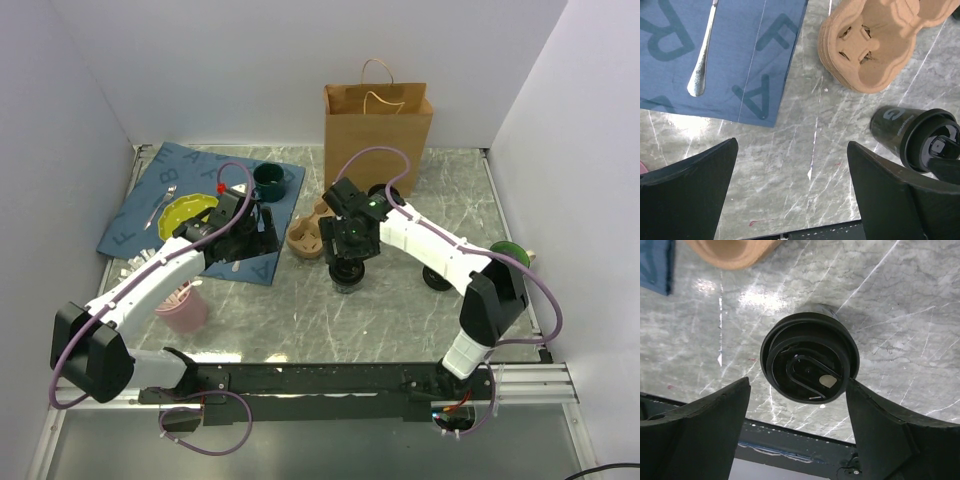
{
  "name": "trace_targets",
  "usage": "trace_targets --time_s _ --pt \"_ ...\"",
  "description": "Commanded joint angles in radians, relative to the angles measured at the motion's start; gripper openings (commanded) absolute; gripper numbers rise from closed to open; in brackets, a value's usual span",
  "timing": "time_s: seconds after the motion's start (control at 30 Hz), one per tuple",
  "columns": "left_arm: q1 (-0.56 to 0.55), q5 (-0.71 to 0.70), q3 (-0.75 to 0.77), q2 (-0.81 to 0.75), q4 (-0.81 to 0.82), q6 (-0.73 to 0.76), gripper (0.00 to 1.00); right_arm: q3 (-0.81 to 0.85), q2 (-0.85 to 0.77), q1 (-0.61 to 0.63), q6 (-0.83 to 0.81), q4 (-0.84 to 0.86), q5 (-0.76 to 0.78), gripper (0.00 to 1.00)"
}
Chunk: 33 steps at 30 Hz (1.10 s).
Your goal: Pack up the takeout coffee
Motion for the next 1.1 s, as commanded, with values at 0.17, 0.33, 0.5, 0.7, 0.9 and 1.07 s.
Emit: trace_targets --time_s 0.17,0.33,0.5,0.7,0.9,1.07 --pt "0.005 -0.036 -0.002 -0.011 0.018 -0.028 0.97 -0.013 0.053 0.029 0.021 -0.024 0.072 0.81" --pt "0.008 -0.045 -0.002 -0.019 0.019 -0.030 0.97 0.008 0.053 0.032 0.015 -0.032 0.075 0.78" --pt "0.010 -0.048 -0.003 -0.022 0.022 -0.030 0.97 0.057 0.034 0.034 0.013 -0.056 0.077 0.82" --pt "0.013 -0.047 -0.011 -0.025 0.030 -0.028 0.97 0.077 0.039 0.034 0.013 -0.076 0.114 0.93" --pt "0.014 -0.047 -0.011 -0.026 0.027 -0.027 0.97 0.033 0.050 0.034 0.012 -0.041 0.065 0.91" --pt "0.016 -0.042 -0.016 -0.029 0.029 -0.027 0.97 -0.004 0.060 0.034 0.001 0.000 0.042 0.90"
